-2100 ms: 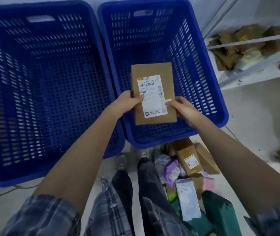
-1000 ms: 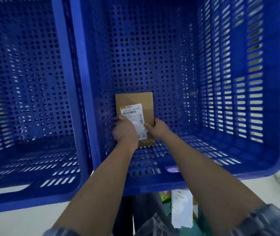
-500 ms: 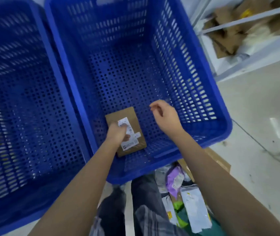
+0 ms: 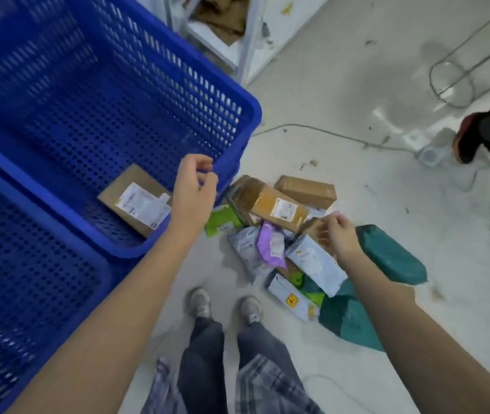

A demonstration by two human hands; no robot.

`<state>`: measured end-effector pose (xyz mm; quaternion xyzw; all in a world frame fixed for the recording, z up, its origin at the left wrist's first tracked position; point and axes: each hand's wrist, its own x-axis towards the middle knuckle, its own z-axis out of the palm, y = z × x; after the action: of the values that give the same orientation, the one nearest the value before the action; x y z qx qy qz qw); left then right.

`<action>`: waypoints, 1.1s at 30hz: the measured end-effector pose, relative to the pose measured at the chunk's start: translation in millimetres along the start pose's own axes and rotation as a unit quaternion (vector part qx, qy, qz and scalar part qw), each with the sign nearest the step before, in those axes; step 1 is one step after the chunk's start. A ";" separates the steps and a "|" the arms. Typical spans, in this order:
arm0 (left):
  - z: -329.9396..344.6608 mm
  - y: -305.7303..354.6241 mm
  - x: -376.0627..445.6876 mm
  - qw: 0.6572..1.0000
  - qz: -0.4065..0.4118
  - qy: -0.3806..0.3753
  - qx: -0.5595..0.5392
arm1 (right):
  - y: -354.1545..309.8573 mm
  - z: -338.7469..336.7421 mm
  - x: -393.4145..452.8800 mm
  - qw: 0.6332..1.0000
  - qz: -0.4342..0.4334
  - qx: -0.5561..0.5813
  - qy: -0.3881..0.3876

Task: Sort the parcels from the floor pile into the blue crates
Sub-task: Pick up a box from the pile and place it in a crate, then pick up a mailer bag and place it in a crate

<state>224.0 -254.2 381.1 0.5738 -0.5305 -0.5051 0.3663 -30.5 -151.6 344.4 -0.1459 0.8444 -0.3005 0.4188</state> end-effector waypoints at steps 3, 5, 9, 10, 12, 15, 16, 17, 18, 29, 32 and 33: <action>37.2 -17.7 -25.5 0.996 -0.023 -0.058 0.064 | 75.5 -49.4 -4.1 0.987 0.150 -0.054 -0.033; 59.3 -38.2 -41.5 0.987 -0.074 -0.083 0.118 | 124.0 -78.1 -10.0 0.973 0.183 -0.135 -0.048; 101.2 -86.7 -85.4 0.935 -0.206 -0.145 0.252 | 199.4 -135.1 -25.9 0.955 0.242 -0.163 -0.061; 114.5 -96.0 -98.8 0.917 -0.235 -0.160 0.280 | 214.3 -150.4 -28.5 0.952 0.261 -0.149 -0.058; 146.0 -107.8 -126.7 0.888 -0.274 -0.178 0.323 | 239.2 -181.5 -29.4 0.951 0.280 -0.121 -0.058; 203.5 -114.5 -169.7 0.863 -0.301 -0.195 0.357 | 274.2 -232.9 -25.0 0.954 0.288 -0.067 -0.057; 224.6 -115.8 -183.9 0.854 -0.305 -0.210 0.365 | 286.5 -250.6 -23.1 0.954 0.291 -0.045 -0.051; 245.6 -117.3 -196.8 0.848 -0.314 -0.221 0.366 | 299.0 -267.4 -20.7 0.956 0.291 -0.025 -0.044; 266.2 -117.4 -208.3 0.845 -0.321 -0.226 0.362 | 310.1 -282.9 -17.9 0.957 0.289 -0.007 -0.037; 406.6 -158.8 -236.9 0.850 -0.404 -0.236 0.243 | 391.4 -289.4 62.5 0.956 0.272 0.100 -0.054; 432.2 -191.7 -218.8 0.848 -0.437 -0.227 0.194 | 409.6 -254.1 107.2 0.965 0.241 0.081 -0.058; 439.9 -204.8 -212.4 0.848 -0.440 -0.232 0.181 | 416.8 -242.0 124.1 0.972 0.220 0.065 -0.051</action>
<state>-137.4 39.2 128.4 0.6695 -0.3739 -0.6267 -0.1385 -295.9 203.6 118.3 0.0557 0.8119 -0.2469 0.5260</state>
